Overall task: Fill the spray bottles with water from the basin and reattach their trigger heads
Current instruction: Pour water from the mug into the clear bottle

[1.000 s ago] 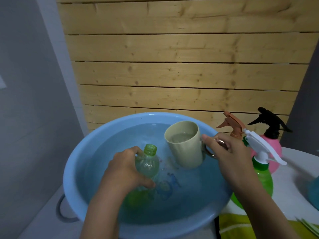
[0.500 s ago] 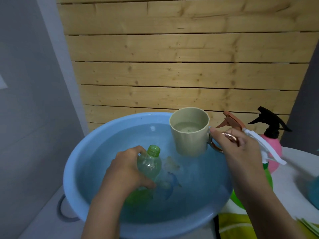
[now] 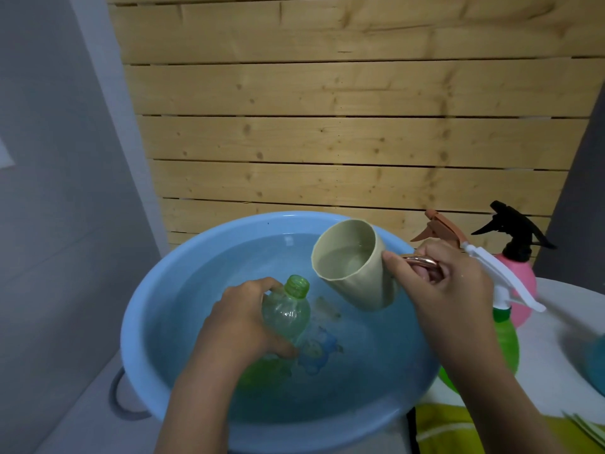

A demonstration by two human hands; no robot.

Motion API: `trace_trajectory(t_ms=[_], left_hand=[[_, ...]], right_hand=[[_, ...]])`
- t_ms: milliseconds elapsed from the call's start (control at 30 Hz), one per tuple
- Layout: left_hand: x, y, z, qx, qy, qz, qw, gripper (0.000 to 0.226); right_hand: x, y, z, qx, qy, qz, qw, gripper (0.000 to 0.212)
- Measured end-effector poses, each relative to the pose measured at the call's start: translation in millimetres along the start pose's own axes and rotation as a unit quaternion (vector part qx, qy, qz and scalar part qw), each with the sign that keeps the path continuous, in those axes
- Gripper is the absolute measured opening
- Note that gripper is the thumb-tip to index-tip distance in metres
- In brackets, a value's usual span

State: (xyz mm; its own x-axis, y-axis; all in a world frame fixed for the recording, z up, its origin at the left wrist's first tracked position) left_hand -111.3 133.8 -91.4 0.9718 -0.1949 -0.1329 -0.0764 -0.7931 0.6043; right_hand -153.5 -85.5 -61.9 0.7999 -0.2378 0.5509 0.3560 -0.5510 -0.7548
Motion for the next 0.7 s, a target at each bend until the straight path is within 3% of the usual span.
trace_trajectory(t_ms=[500, 700], left_hand=[[-1.5, 0.9, -0.3, 0.012, -0.001, 0.005, 1.000, 0.073], [-1.6, 0.6, -0.9, 0.017, -0.005, 0.011, 1.000, 0.072]], right_hand=[[-2.3, -7.7, 5.5, -0.123, -0.007, -0.107, 0.987, 0.062], [-3.3, -10.2, 5.3, -0.133, -0.006, -0.131, 0.982, 0.049]])
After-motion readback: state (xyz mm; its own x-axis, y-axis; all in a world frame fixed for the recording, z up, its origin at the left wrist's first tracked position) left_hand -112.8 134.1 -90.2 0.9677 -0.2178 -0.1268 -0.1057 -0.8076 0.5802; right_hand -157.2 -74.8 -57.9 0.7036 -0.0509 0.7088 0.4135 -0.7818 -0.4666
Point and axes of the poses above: each hand's wrist, its own x-axis towards the middle knuckle, its own z-axis out of the palm, y = z × x, the point moved 2 cm from there along x, towards the middle knuckle, and after that the axes turned 11 degrees about -y, right-handed, at the moved point
